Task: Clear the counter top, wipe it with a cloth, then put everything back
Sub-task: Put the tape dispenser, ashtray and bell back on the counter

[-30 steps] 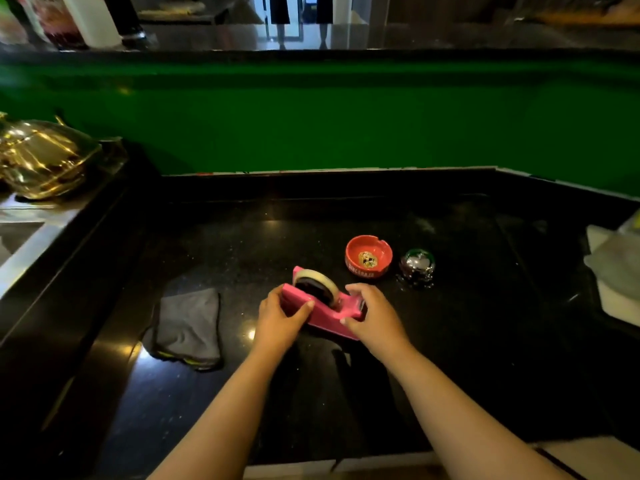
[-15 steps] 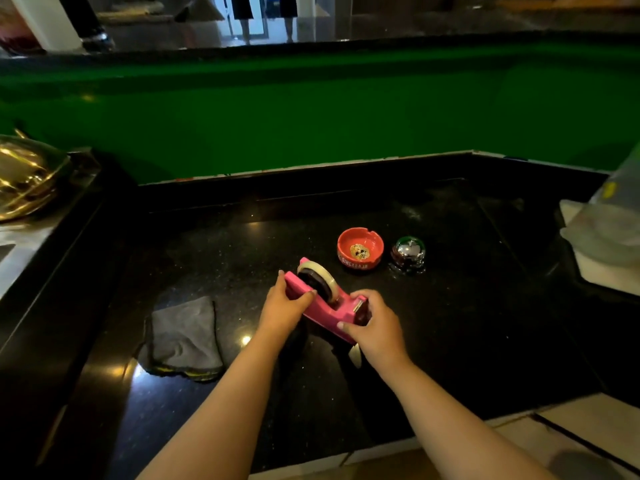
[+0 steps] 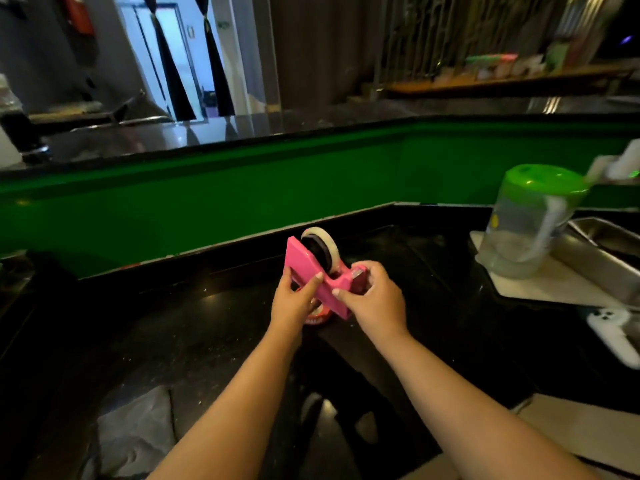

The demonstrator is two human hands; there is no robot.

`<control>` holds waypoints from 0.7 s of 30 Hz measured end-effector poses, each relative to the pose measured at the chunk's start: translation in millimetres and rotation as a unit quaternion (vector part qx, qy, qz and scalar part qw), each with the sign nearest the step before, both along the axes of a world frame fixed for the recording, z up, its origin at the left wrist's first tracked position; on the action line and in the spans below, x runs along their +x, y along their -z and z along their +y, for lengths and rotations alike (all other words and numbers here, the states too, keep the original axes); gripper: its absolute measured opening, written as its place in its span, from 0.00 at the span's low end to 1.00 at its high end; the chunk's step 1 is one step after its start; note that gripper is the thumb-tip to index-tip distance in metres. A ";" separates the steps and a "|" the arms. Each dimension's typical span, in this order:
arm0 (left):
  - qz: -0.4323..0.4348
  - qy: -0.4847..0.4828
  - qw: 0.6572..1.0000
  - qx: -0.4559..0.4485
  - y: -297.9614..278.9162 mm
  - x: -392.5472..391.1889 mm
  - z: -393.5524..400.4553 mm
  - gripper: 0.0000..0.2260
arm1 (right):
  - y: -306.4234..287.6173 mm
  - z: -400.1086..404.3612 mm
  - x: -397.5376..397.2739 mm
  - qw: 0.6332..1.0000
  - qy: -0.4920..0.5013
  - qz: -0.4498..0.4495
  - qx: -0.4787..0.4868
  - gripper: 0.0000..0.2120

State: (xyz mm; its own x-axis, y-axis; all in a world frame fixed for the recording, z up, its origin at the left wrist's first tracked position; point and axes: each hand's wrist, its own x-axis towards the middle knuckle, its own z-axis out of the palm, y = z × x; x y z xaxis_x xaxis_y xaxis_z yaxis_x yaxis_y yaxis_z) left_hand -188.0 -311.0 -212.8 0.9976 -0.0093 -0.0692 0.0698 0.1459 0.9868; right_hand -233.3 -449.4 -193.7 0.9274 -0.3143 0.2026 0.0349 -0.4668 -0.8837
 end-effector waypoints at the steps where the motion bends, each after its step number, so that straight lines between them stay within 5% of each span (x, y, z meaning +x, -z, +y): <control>1: -0.006 0.007 1.000 -0.005 -9.9 11.2 -9.1 0.27 | -9.6 -8.2 6.7 1.000 0.010 -0.013 -0.003 0.24; 8: -0.049 0.013 0.998 -0.026 -96.7 99.8 -86.9 0.23 | -86.9 -79.5 78.1 0.993 0.063 -0.093 -0.021 0.25; 15: -0.075 0.042 0.994 0.070 -200.9 215.0 -164.7 0.29 | -173.7 -154.9 192.6 0.988 0.076 -0.132 -0.038 0.25; 21: -0.098 0.039 0.988 0.113 -231.4 308.6 -214.6 0.24 | -210.1 -201.7 294.9 0.986 0.084 -0.128 -0.065 0.26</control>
State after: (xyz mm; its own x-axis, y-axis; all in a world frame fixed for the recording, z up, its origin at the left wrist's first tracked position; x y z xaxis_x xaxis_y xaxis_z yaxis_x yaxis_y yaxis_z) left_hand 120.6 -525.6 18.5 0.9890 -0.0920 0.1154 -0.1227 -0.0780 0.9894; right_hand 61.5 -651.1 16.4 0.7774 -0.4160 0.4718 0.1611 -0.5935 -0.7886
